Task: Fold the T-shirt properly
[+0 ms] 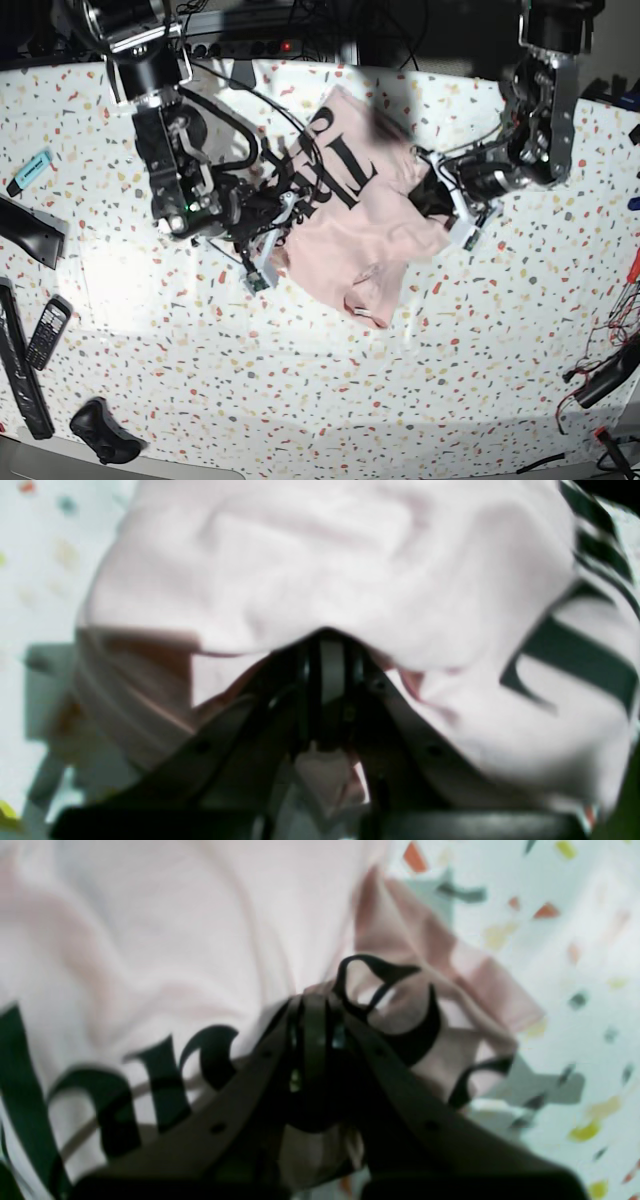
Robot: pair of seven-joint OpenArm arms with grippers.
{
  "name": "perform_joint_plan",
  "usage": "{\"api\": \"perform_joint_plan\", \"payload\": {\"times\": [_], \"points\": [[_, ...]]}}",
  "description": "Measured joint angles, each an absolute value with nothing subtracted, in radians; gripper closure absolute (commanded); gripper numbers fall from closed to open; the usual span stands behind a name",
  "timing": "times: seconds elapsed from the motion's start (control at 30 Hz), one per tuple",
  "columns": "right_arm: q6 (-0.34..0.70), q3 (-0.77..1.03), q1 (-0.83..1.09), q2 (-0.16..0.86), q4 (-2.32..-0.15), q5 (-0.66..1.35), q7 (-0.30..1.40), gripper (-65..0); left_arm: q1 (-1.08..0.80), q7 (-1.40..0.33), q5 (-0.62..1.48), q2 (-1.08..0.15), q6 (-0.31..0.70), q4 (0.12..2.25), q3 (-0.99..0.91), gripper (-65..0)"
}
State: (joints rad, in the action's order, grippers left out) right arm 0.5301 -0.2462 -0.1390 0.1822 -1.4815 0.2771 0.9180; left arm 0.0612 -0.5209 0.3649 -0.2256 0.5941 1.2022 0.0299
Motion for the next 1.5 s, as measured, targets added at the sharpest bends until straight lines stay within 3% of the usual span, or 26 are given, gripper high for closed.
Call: {"api": "perform_joint_plan", "payload": {"times": [0.17, 0.43, 0.77, 1.07, 1.5], "points": [[0.508, -0.250, -0.041, 0.168, -1.598, 0.279, 0.928, 0.0, 0.147, -0.499, 0.335, -0.277, 0.567, 1.137, 0.033, -2.0], [0.511, -0.251, 0.101, 0.056, -1.742, 0.228, 0.891, 0.0, 0.180, -0.568, 0.541, -0.394, 0.530, 1.144, 0.033, -2.0], [0.512, -0.172, 0.108, 0.041, -1.896, 0.233, 0.879, 0.0, 0.160, -0.697, 0.662, -0.478, 0.571, 1.405, 0.033, -2.0], [0.511, 0.066, 0.109, 0.054, -1.894, 0.210, 0.946, 0.0, -0.002, -0.703, 0.643, -0.464, 0.534, 1.411, 0.033, -2.0], [0.550, -0.062, 0.257, 0.044, -1.893, 0.253, 0.946, 0.0, -0.047, -0.627, 0.534, -0.374, 0.533, 1.414, 0.028, -2.0]]}}
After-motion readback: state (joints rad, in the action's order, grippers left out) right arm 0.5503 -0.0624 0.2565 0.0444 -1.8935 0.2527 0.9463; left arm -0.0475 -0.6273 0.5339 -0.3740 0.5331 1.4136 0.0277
